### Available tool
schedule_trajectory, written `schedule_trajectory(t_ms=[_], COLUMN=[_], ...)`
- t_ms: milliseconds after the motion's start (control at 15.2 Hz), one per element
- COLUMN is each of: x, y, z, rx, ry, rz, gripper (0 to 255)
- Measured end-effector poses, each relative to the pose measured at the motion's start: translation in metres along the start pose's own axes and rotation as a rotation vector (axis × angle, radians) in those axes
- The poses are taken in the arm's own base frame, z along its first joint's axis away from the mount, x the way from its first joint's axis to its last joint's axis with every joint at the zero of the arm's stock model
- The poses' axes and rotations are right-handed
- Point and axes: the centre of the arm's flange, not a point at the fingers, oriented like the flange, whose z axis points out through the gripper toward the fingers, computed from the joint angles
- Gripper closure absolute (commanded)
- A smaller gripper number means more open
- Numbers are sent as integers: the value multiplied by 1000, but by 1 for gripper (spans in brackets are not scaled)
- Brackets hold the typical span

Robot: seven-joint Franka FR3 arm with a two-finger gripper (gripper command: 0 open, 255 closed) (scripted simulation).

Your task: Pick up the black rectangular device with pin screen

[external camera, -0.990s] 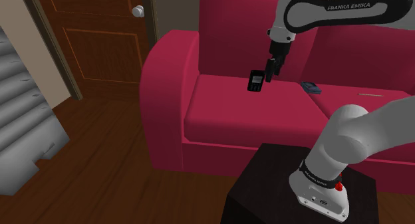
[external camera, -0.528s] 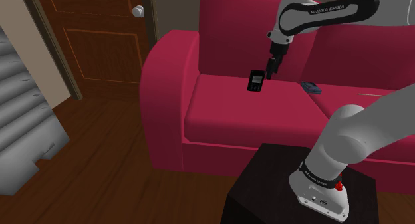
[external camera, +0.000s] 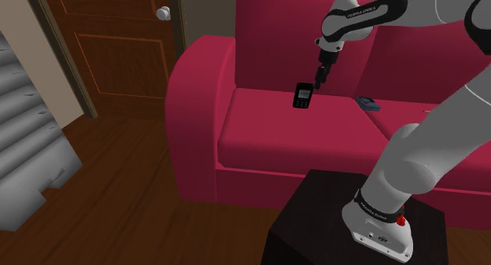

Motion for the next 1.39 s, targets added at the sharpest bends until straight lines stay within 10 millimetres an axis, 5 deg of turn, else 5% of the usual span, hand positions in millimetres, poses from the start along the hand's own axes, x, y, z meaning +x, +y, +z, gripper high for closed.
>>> schedule_trajectory(t_ms=[660,1254,1320,1386], x=[42,51,51,51], y=[122,139,139,139], z=[41,84,86,87], rx=[16,21,21,21], ry=[28,34,34,34], rz=[-83,-99,-99,-99], gripper=[0,0,255,255])
